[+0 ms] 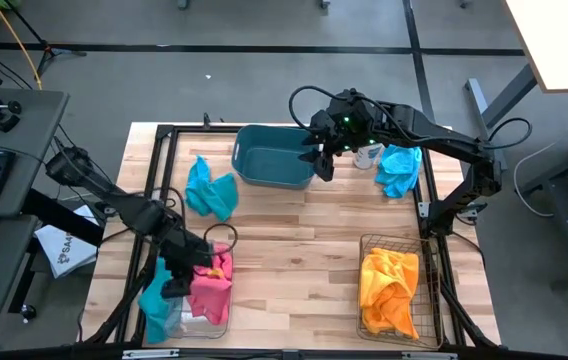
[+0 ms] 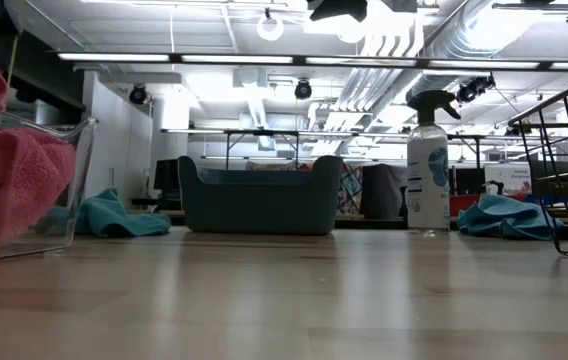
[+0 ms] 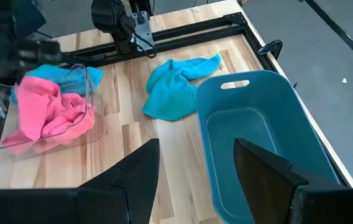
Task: Sort microfiber towel by color & place in baskets
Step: Put the pink microfiber towel into the transparent bin, then put the bottom blue microfiber towel into the blue bin
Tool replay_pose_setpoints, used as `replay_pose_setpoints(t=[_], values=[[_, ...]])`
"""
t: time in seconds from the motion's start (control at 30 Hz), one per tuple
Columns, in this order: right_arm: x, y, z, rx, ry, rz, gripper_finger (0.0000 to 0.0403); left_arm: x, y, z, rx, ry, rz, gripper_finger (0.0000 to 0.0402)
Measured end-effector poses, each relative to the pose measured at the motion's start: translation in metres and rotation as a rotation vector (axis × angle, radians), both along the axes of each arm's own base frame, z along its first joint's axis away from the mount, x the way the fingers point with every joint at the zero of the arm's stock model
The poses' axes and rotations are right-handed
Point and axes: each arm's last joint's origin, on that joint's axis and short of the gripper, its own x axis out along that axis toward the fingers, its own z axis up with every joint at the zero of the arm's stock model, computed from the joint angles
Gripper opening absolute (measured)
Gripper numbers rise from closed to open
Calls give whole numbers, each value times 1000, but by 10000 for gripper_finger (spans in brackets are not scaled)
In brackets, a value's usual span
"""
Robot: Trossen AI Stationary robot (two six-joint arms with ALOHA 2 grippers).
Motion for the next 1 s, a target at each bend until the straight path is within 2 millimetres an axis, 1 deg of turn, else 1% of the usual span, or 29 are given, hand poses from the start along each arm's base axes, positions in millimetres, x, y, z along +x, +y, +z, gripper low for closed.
replay_pose_setpoints(t=[0.1,0.17,0.23,0.3,0.37,0.47,0.63,0.73,0.83,1.0], values=[[0,0,0,12,-1,-9,202,-10,11,25,60,25,16,206],[0,0,0,16,-2,-13,202,-22,18,39,130,27,49,205],[0,0,0,16,-2,-13,202,-36,24,45,172,28,90,203],[0,0,0,18,-2,-14,202,-50,26,43,177,43,124,203],[0,0,0,25,-3,-20,202,-62,27,35,168,71,144,203],[0,0,0,30,-4,-24,202,-76,26,11,186,118,137,203],[0,0,0,31,-4,-24,202,-83,21,-36,216,134,61,202],[0,0,0,37,-5,-29,202,-88,19,-58,253,179,-13,202],[0,0,0,43,-5,-34,202,-93,20,-71,300,209,-42,202],[0,0,0,43,-5,-34,202,-96,19,-82,367,135,-33,202]])
